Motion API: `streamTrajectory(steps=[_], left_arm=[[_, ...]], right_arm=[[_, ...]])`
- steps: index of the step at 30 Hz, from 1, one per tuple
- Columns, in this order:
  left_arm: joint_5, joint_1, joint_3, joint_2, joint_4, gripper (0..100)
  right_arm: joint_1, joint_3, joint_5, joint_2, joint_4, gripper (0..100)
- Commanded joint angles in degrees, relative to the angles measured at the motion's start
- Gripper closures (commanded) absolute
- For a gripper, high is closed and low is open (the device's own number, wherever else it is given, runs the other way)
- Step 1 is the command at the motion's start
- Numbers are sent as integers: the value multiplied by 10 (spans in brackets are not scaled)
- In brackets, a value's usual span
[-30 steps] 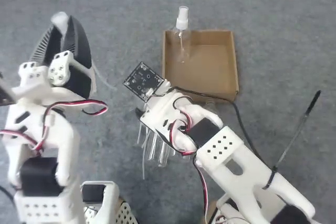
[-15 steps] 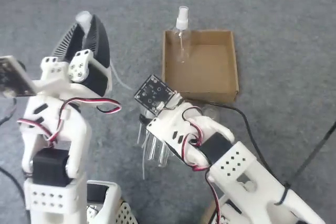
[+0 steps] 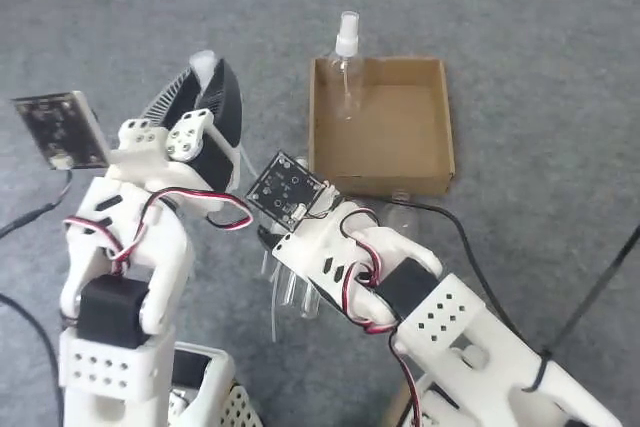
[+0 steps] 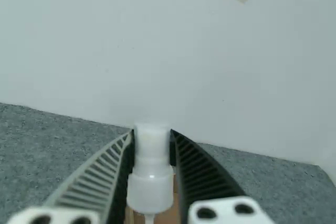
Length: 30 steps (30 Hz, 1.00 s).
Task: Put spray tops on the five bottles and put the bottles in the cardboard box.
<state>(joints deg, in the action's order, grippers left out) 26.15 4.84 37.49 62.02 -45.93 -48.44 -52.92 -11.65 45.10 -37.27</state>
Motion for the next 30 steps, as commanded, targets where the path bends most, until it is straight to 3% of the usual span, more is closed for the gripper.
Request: streamTrajectory(steps=[1,8,17,30], left_arm=[[-2,-2,-16,5,1,990],[-12,-61,-75,2,-3,990],[-11,-22,-61,2,-26,990],[-11,-12,51,6,16,990]], right_arm=[[0,5,7,24,10,993],[-1,3,7,19,12,993],[-2,-4,7,22,15,993],[-5,-7,3,20,12,993]])
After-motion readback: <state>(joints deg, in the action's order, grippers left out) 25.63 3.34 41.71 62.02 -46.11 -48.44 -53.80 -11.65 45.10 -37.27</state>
